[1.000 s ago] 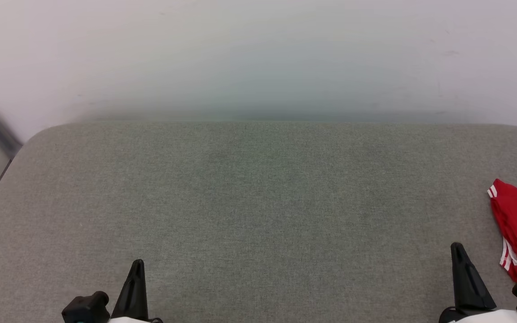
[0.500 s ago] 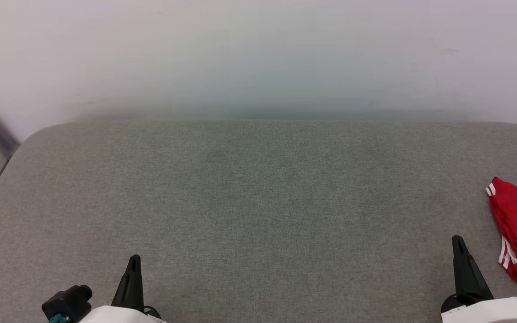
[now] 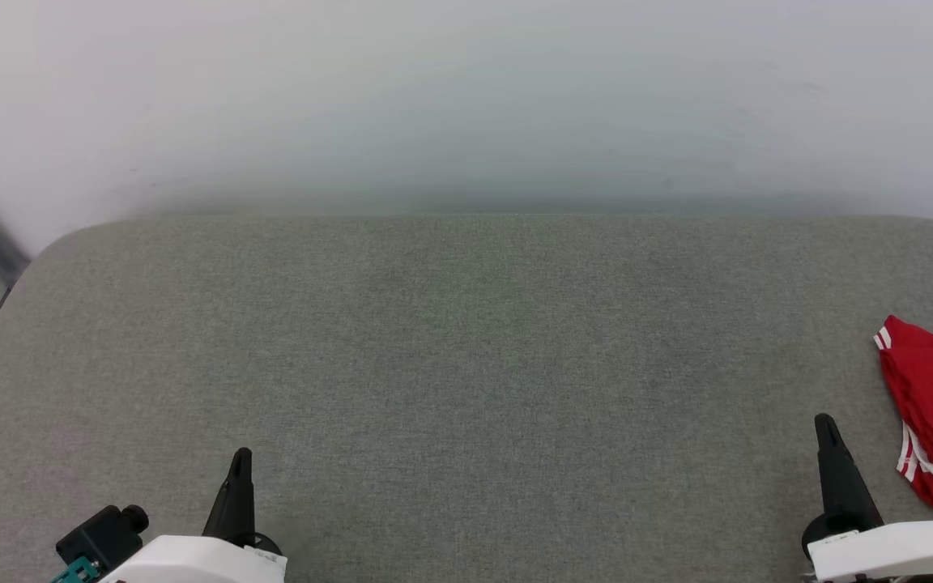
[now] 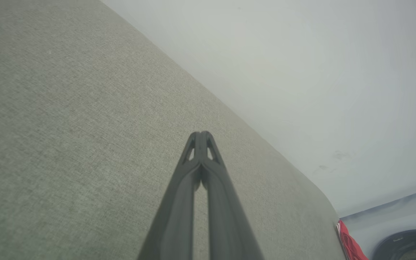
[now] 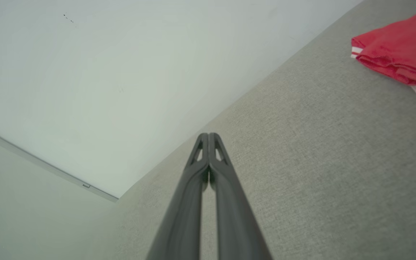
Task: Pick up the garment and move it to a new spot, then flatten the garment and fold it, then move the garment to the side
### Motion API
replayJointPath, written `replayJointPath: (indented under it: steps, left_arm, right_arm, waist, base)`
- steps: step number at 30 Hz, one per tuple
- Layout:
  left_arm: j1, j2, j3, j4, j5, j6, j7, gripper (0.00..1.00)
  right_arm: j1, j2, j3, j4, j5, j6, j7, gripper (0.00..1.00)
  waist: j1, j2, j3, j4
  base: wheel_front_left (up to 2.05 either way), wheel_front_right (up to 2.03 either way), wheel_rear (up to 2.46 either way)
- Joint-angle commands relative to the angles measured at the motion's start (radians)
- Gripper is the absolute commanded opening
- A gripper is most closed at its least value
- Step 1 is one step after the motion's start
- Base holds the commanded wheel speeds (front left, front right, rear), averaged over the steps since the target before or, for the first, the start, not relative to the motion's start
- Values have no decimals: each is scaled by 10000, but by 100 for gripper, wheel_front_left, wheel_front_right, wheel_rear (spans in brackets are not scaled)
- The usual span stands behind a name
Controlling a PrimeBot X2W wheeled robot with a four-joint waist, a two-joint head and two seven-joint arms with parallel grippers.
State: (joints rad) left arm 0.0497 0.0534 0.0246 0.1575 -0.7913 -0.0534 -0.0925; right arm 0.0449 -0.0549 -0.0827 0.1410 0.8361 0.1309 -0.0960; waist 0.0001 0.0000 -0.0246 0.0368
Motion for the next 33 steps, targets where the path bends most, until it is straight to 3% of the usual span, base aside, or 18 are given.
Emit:
replayJointPath:
  steps: [1, 33]
  left_arm:
    - [-292, 61, 56, -79, -238, -59, 38, 0]
    - [-929, 63, 409, 370, -4061, -414, 974, 0]
  right_arm:
    - [-268, -61, -16, -64, 238, -1, 55, 0]
    - [-912, -58, -112, 451, 3850, -1, 986, 0]
  waist:
    - [-1, 0, 2, -3]
    - [-1, 0, 108, -143]
  base:
    - [0, 0, 0]
    - [0, 0, 0]
